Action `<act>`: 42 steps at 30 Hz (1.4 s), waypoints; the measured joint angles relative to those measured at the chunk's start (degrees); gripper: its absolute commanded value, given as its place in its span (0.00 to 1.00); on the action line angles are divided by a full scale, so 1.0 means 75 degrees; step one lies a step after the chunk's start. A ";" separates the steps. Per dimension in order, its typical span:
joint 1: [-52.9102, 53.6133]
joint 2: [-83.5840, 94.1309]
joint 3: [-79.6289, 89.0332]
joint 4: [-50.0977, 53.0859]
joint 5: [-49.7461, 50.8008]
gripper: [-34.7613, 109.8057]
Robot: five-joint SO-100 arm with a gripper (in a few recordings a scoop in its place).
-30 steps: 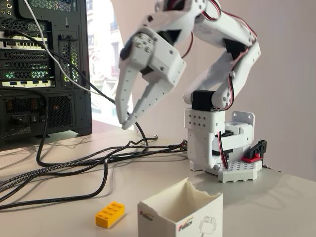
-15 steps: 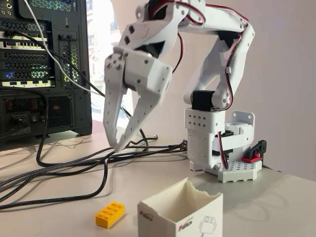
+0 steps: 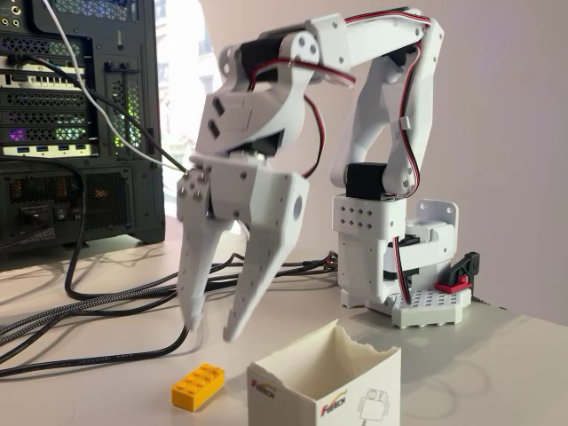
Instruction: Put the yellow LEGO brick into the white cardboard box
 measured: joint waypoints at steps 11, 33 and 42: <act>-0.0293 -0.0820 -0.0094 -0.0328 0.0434 0.39; -0.0129 -0.2063 -0.0715 -0.0563 0.0480 0.34; 0.0129 -0.2227 -0.0738 -0.0563 0.0199 0.31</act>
